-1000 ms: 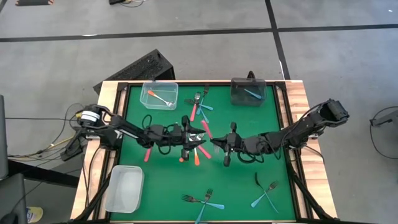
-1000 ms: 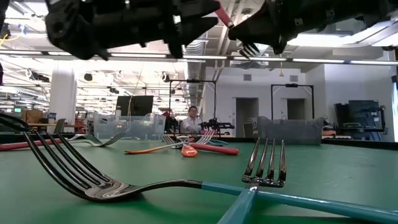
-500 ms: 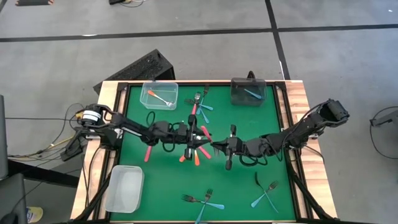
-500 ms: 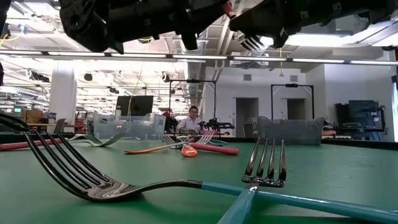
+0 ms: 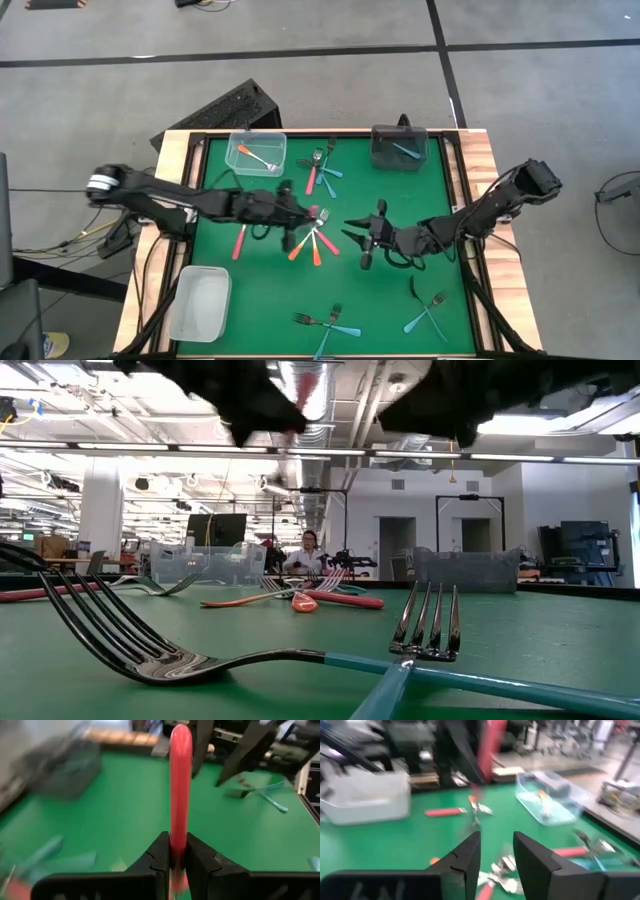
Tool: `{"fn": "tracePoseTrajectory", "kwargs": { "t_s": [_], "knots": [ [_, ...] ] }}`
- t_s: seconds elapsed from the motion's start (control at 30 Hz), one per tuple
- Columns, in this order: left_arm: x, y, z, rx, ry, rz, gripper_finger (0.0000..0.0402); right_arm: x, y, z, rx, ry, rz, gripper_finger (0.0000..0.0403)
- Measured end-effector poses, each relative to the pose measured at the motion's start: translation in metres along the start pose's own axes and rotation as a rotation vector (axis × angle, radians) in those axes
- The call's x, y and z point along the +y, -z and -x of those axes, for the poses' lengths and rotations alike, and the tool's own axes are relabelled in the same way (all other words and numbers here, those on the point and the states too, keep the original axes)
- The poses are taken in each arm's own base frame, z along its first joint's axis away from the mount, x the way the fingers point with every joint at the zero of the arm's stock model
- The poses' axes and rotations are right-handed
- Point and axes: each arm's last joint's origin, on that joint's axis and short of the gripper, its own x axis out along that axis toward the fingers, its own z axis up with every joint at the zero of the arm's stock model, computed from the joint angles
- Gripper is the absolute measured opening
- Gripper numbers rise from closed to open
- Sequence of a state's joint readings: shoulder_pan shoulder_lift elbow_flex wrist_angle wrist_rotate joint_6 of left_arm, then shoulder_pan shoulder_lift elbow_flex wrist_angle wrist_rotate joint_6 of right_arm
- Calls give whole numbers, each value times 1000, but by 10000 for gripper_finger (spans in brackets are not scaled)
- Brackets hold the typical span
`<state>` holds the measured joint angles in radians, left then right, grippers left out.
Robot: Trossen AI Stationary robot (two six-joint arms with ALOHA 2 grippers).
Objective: Sort silverware by color (type)
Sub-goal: Put the pink fork into the white bin
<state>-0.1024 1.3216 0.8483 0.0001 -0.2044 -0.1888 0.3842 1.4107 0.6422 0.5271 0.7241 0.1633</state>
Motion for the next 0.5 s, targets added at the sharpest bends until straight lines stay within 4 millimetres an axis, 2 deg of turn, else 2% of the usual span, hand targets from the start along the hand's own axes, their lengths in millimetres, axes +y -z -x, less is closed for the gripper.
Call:
{"fn": "tracePoseTrajectory", "kwargs": {
  "t_s": [0.17,0.3,0.5],
  "knots": [
    [-23,23,58,270,-59,244,19,-6,10,-2,86,48,-35,151],
    [-42,43,102,395,-109,467,19,-10,14,-4,115,70,-48,151],
    [-72,72,144,470,-144,672,19,-12,13,-6,112,78,-49,150]
  ]
}}
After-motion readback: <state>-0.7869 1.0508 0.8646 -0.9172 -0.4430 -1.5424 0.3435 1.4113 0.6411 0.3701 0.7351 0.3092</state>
